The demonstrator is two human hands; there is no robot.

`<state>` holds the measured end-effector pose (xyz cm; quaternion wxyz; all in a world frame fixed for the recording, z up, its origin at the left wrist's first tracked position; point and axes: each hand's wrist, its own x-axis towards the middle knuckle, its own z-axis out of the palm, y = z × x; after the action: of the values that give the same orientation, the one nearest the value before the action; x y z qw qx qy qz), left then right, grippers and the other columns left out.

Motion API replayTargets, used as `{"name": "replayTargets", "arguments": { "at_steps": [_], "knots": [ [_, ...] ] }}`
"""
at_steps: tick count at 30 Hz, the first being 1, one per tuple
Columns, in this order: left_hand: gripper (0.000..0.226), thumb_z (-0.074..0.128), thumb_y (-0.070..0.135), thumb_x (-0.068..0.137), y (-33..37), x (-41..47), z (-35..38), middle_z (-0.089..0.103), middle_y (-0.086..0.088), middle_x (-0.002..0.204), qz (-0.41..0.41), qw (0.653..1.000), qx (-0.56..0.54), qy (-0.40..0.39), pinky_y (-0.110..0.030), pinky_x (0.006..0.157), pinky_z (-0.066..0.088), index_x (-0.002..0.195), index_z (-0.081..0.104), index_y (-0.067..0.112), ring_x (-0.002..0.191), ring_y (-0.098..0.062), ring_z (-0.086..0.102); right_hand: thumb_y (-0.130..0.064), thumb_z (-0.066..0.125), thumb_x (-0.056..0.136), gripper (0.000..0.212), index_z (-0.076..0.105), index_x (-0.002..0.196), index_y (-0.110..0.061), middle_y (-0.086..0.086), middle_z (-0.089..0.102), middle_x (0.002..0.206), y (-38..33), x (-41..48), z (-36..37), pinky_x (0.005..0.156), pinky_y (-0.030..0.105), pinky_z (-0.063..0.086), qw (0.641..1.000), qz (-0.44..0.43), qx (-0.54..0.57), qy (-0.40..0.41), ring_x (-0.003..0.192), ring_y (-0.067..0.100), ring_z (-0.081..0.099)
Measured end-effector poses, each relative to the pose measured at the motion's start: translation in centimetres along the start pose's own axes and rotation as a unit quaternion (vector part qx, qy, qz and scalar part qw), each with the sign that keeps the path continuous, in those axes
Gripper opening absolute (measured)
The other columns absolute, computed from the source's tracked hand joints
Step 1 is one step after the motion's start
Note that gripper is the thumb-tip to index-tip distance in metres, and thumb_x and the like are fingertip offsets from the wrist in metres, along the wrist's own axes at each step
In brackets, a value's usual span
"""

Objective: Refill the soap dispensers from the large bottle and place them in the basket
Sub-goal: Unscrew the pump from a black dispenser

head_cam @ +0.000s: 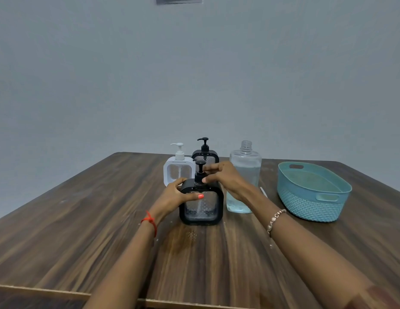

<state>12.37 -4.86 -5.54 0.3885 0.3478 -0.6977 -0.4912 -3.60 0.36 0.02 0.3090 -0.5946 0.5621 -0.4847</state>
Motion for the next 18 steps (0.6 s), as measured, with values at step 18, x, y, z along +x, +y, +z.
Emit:
{"name": "replayTargets", "arguments": {
  "at_steps": [18],
  "knots": [
    [0.041, 0.082, 0.014, 0.067, 0.4, -0.5, 0.5, 0.069, 0.004, 0.095, 0.002, 1.000, -0.018, 0.004, -0.020, 0.075, 0.051, 0.093, 0.057, 0.032, 0.091, -0.016, 0.066, -0.004, 0.057, 0.088, 0.028, 0.062, 0.115, -0.006, 0.010, 0.064, 0.098, -1.8, -1.5, 0.4, 0.091, 0.033, 0.047, 0.993, -0.053, -0.106, 0.026, 0.093, 0.024, 0.060]
  ]
}}
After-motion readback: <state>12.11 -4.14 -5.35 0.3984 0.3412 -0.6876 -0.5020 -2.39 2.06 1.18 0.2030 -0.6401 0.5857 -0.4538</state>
